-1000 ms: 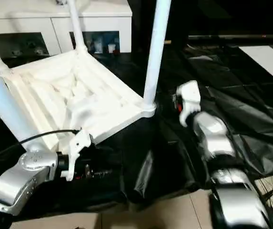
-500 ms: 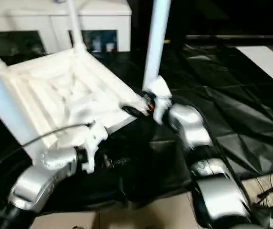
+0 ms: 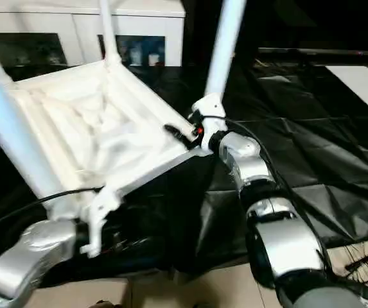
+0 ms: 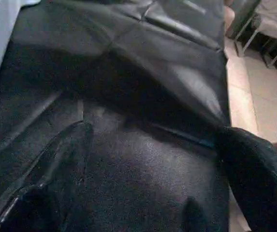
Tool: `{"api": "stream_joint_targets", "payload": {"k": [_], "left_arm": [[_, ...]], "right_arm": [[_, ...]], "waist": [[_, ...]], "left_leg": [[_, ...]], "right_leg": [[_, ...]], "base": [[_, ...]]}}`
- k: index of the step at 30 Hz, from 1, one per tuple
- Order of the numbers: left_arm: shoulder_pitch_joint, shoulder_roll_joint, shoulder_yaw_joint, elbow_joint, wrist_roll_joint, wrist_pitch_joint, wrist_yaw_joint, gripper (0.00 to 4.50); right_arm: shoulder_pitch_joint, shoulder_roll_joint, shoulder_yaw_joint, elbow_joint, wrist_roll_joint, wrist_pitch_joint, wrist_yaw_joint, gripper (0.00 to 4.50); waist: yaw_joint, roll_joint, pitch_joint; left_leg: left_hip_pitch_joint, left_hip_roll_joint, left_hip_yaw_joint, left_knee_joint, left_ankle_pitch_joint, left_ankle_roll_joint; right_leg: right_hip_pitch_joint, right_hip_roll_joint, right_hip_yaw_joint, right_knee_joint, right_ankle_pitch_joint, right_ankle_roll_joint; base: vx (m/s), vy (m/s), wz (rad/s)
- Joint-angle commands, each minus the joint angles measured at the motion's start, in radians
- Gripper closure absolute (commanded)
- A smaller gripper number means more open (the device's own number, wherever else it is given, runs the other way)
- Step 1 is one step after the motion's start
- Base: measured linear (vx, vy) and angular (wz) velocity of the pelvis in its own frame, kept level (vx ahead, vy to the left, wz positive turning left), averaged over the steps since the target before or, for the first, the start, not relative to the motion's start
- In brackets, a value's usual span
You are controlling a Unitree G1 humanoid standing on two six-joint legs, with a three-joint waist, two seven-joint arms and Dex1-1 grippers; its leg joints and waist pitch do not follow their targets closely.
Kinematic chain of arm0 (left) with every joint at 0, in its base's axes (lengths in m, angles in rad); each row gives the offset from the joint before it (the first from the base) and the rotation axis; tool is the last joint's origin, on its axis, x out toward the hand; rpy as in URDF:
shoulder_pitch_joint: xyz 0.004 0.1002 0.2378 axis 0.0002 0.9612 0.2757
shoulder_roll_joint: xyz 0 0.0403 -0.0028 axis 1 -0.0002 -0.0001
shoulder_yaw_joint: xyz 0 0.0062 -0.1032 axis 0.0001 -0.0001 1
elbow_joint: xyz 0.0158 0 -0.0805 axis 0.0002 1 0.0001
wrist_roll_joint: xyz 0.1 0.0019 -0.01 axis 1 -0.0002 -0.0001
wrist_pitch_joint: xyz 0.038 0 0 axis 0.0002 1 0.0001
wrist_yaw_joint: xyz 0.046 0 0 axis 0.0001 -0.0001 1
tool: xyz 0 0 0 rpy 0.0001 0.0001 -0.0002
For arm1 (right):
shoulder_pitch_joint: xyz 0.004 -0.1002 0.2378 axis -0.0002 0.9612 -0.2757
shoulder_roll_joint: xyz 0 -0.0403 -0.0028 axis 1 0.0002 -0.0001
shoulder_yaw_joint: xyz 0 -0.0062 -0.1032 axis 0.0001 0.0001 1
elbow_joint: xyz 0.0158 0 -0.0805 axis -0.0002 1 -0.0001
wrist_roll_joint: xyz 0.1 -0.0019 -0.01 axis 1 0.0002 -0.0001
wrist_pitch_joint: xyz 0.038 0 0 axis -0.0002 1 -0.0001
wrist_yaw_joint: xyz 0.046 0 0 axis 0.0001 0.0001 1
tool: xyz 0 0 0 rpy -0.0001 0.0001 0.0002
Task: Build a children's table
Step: Rotate table base
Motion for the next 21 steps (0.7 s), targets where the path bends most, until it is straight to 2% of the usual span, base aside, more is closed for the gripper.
{"api": "stream_joint_targets", "payload": {"k": [1,4,6,10,12,14,15,16,17,18,21], "left_arm": [[0.008,0.02,0.021,-0.025,-0.018,-0.008,-0.026,0.04],[0.016,0.04,0.029,-0.022,-0.025,-0.016,-0.044,0.04],[0.031,0.068,0.046,-0.016,-0.034,-0.025,-0.07,0.04],[0.057,0.116,0.061,-0.015,-0.044,-0.018,-0.105,0.04],[0.09,0.168,0.07,-0.029,-0.053,-0.007,-0.139,0.04],[0.091,0.17,0.07,-0.03,-0.054,-0.006,-0.141,0.04],[0.127,0.22,0.116,-0.041,-0.085,0.011,-0.166,0.04],[0.129,0.222,0.12,-0.041,-0.087,0.012,-0.168,0.04],[0.137,0.231,0.135,-0.042,-0.095,0.013,-0.172,0.04],[0.136,0.233,0.165,-0.034,-0.101,0.0,-0.162,0.04],[0.129,0.229,0.203,-0.022,-0.113,-0.018,-0.147,0.04]], "right_arm": [[-0.023,-0.05,-0.029,0.041,-0.017,-0.013,-0.087,0.46],[-0.03,-0.068,-0.041,0.063,-0.022,-0.017,-0.138,0.46],[-0.037,-0.091,-0.06,0.092,-0.027,-0.018,-0.205,0.46],[-0.042,-0.109,-0.062,0.112,-0.04,-0.026,-0.252,0.46],[-0.045,-0.116,-0.068,0.123,-0.041,-0.029,-0.271,0.46],[-0.045,-0.116,-0.068,0.124,-0.041,-0.03,-0.272,0.46],[-0.044,-0.109,-0.068,0.126,-0.038,-0.057,-0.228,0.46],[-0.044,-0.109,-0.067,0.126,-0.037,-0.059,-0.224,0.46],[-0.042,-0.106,-0.067,0.124,-0.036,-0.067,-0.205,0.46],[-0.037,-0.096,-0.068,0.114,-0.026,-0.075,-0.155,0.46],[-0.028,-0.085,-0.067,0.099,-0.017,-0.086,-0.093,0.46]], "waist": [[-0.008,0.018,-0.058],[-0.008,0.017,-0.059],[-0.007,0.019,-0.057],[0.002,0.021,-0.056],[-0.001,0.019,-0.057],[-0.01,0.017,-0.057],[-0.014,0.018,-0.058],[-0.016,0.016,-0.059],[-0.024,0.014,-0.058],[-0.03,0.013,-0.059],[-0.034,0.015,-0.058]], "left_leg": [[0.034,0.033,-0.01,-0.083,-0.285,-0.003],[0.031,0.03,-0.01,-0.084,-0.295,-0.008],[0.033,0.03,-0.01,-0.084,-0.314,-0.012],[0.036,0.028,-0.008,-0.083,-0.321,-0.025],[0.03,0.025,-0.01,-0.083,-0.314,-0.025],[0.026,0.026,-0.011,-0.084,-0.312,-0.019],[0.026,0.026,-0.011,-0.082,-0.312,-0.015],[0.023,0.025,-0.01,-0.081,-0.312,-0.012],[0.015,0.024,-0.012,-0.082,-0.309,-0.007],[0.018,0.026,-0.012,-0.08,-0.309,0.003],[0.02,0.029,-0.01,-0.078,-0.296,0.019]], "right_leg": [[0.027,-0.02,0.018,-0.058,-0.193,-0.238],[0.029,-0.021,0.019,-0.057,-0.193,-0.233],[0.027,-0.02,0.02,-0.06,-0.212,-0.226],[0.025,-0.017,0.019,-0.059,-0.221,-0.211],[0.028,-0.016,0.019,-0.056,-0.215,-0.201],[0.03,-0.017,0.019,-0.056,-0.206,-0.204],[0.03,-0.019,0.019,-0.056,-0.207,-0.211],[0.032,-0.02,0.02,-0.055,-0.207,-0.215],[0.036,-0.021,0.019,-0.054,-0.211,-0.218],[0.034,-0.02,0.02,-0.055,-0.208,-0.223],[0.032,-0.021,0.022,-0.055,-0.198,-0.245]], "base": [[0.0,0.0,0.0],[0.0,0.0,0.0],[0.0,0.0,0.0],[0.0,0.0,0.0],[0.0,0.0,0.0],[0.0,0.0,0.0],[0.0,0.0,0.0],[0.0,0.0,0.0],[0.0,0.0,0.0],[0.0,0.0,0.0],[0.0,0.0,0.0]]}}
